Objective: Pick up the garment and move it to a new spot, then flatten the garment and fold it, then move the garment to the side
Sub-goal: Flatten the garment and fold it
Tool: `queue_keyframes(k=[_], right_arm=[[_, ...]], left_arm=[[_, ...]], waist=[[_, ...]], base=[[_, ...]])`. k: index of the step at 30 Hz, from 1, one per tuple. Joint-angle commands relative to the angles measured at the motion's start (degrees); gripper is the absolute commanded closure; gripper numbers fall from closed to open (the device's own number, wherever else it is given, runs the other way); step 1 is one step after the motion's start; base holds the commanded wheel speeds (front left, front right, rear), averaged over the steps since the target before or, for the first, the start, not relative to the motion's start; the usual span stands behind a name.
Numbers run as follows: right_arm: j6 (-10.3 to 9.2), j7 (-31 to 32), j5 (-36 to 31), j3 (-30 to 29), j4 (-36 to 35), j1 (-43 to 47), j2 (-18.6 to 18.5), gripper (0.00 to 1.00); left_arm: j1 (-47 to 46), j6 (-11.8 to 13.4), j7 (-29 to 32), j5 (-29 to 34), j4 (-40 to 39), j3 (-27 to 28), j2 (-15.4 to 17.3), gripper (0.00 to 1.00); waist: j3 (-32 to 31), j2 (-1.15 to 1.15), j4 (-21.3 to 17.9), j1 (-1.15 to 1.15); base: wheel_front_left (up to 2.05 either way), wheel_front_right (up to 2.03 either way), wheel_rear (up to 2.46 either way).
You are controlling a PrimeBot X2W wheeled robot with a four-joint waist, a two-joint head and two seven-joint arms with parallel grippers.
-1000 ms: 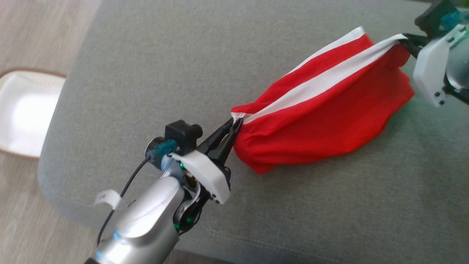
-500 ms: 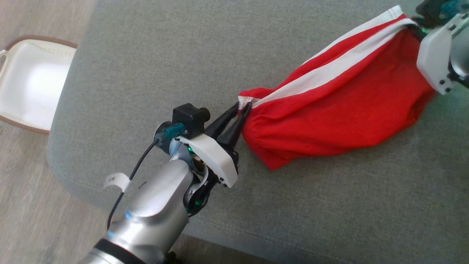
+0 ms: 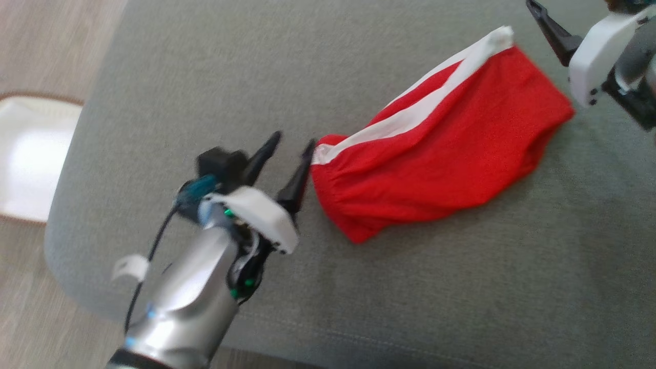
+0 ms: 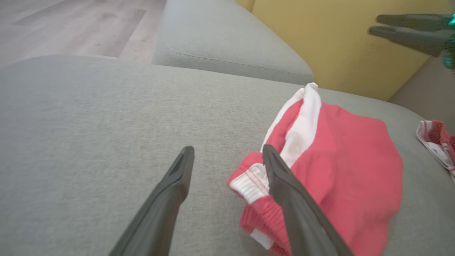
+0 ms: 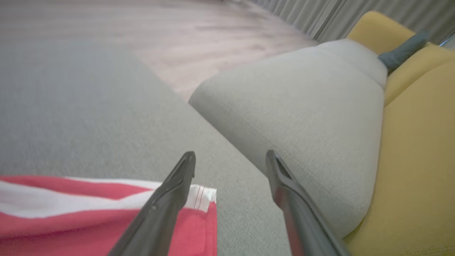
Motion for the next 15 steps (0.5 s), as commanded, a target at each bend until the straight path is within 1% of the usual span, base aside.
queue_keyframes(k=[1, 5, 6, 9, 12, 15], right_arm=[[-0.05, -2.98, 1.63, -2.07, 0.46, 2.81, 0.75, 0.00], [-0.05, -9.35, 2.80, -5.11, 1.93, 5.87, 3.56, 0.00], [-0.05, -9.35, 2.80, -5.11, 1.93, 5.87, 3.56, 0.00], [-0.05, -11.32, 3.26, -8.42, 1.60, 8.50, 5.11, 0.00], [-0.05, -11.75, 2.50, -14.03, -0.63, 11.33, 6.03, 0.00], [-0.05, -11.79, -0.41, -22.82, -5.06, 16.33, 6.55, 0.00]], left_arm=[[0.56, 0.70, -0.69, 0.39, -2.37, 3.55, 2.15, 0.00], [3.77, 2.34, -0.69, 0.86, -7.22, 9.99, 2.91, 0.00], [3.77, 2.34, -0.69, 0.86, -7.22, 9.99, 2.91, 0.00], [6.81, 2.94, -0.69, 1.18, -12.23, 15.56, 2.71, 0.00], [10.05, 3.26, -0.69, 1.94, -17.04, 20.68, 1.92, 0.00], [13.21, 3.18, -0.69, 3.15, -20.98, 24.82, 0.89, 0.00]], waist=[[-3.22, 0.00, -2.84, 0.00], [-6.76, 0.00, -5.61, 0.00], [-6.76, 0.00, -5.61, 0.00], [-9.39, 0.00, -7.65, 0.00], [-11.49, 0.00, -9.57, 0.00], [-13.39, 0.00, -11.42, 0.00]], base=[[0.00, 0.00, 0.00], [0.00, 0.00, 0.00], [0.00, 0.00, 0.00], [0.00, 0.00, 0.00], [0.00, 0.00, 0.00], [0.00, 0.00, 0.00]])
